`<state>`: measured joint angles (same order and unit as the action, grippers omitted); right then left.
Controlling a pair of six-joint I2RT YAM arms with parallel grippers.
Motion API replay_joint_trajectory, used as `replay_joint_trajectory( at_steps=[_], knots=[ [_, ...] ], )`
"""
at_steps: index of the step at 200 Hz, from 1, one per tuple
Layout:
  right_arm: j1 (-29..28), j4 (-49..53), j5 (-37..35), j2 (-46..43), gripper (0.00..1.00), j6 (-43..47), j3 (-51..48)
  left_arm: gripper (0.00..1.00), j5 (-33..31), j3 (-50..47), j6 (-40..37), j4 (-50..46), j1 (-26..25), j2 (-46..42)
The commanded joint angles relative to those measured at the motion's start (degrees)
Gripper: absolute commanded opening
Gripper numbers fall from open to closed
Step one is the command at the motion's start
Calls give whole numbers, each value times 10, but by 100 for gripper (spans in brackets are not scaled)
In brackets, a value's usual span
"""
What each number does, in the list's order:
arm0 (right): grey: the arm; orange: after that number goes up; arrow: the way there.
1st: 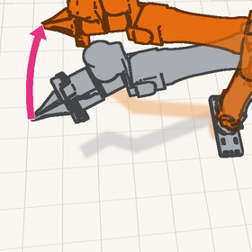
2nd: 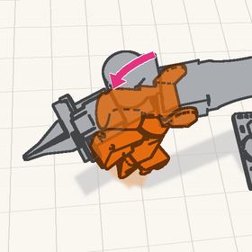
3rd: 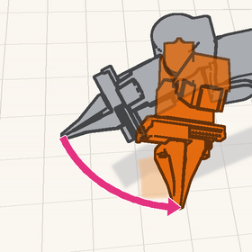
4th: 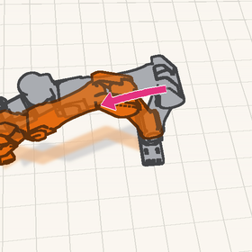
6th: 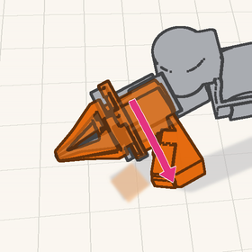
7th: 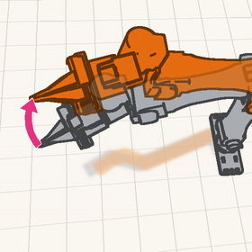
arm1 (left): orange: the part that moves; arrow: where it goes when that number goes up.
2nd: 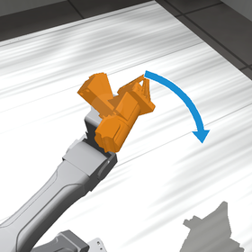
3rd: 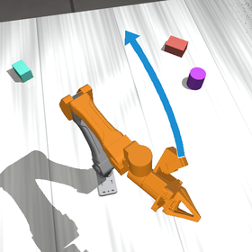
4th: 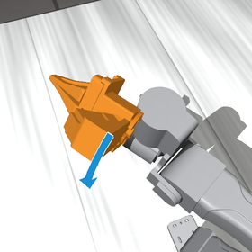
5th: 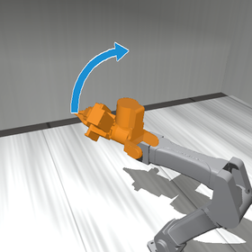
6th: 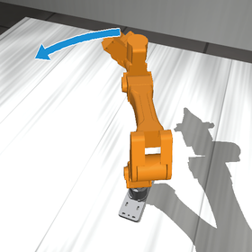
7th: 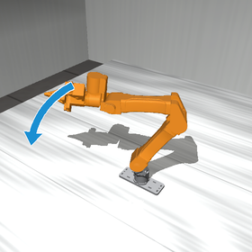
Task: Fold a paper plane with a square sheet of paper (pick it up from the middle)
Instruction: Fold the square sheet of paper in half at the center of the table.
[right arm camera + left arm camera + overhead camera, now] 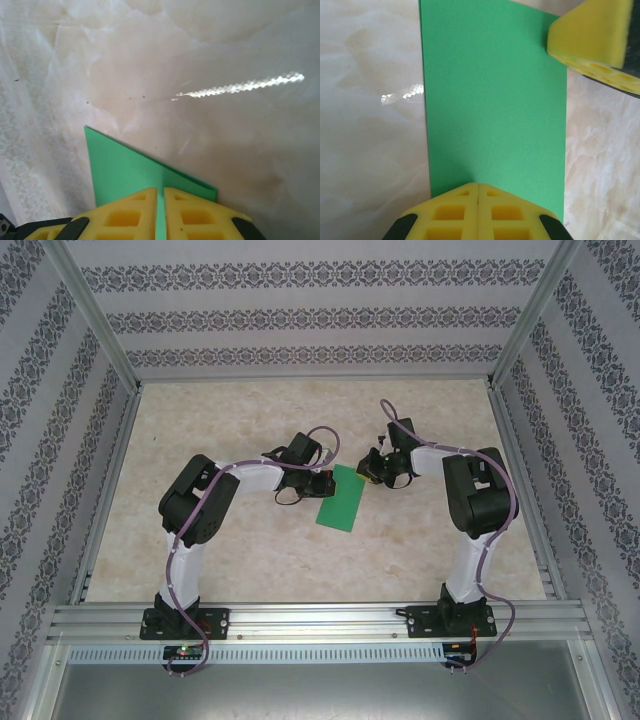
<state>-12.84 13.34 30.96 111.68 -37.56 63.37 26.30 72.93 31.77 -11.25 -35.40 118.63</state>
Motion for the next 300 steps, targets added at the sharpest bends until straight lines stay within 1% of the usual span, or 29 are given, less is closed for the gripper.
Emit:
replay_joint_trajectory(
  at_steps=[1, 33, 68, 110, 132, 151, 187, 209, 248, 272, 300],
  knots=[
    [13, 16, 6, -27, 13, 13, 30, 0, -17, -9, -13, -54, -11, 20],
    [18, 13, 5, -8, 13, 11, 32, 0, -17, -9, -13, -55, -11, 21],
    [18, -22, 15, 22, 13, -6, 6, 0, -19, -12, -14, -56, -11, 18],
    [19, -2, -20, 40, 13, -1, 7, 0, -18, -13, -13, -55, -11, 19],
    [20, 9, -24, 30, 13, 2, 11, 0, -18, -11, -15, -56, -11, 19],
    [20, 17, -15, 0, 14, 6, 19, 0, -18, -12, -14, -55, -11, 18],
    [18, -7, 23, -37, 14, -7, 8, 0, -18, -11, -13, -55, -11, 18],
    [18, -26, 31, -21, 13, -11, -3, 0, -16, -10, -11, -53, -11, 18],
    [17, -38, 17, 27, 13, -16, -8, 0, -16, -10, -15, -56, -11, 16],
    [18, -4, -11, 32, 13, 0, 3, 0, -17, -16, -14, -53, -11, 14],
    [17, 18, -3, 19, 14, 7, 12, 0, -17, -18, -12, -51, -11, 15]
  ],
)
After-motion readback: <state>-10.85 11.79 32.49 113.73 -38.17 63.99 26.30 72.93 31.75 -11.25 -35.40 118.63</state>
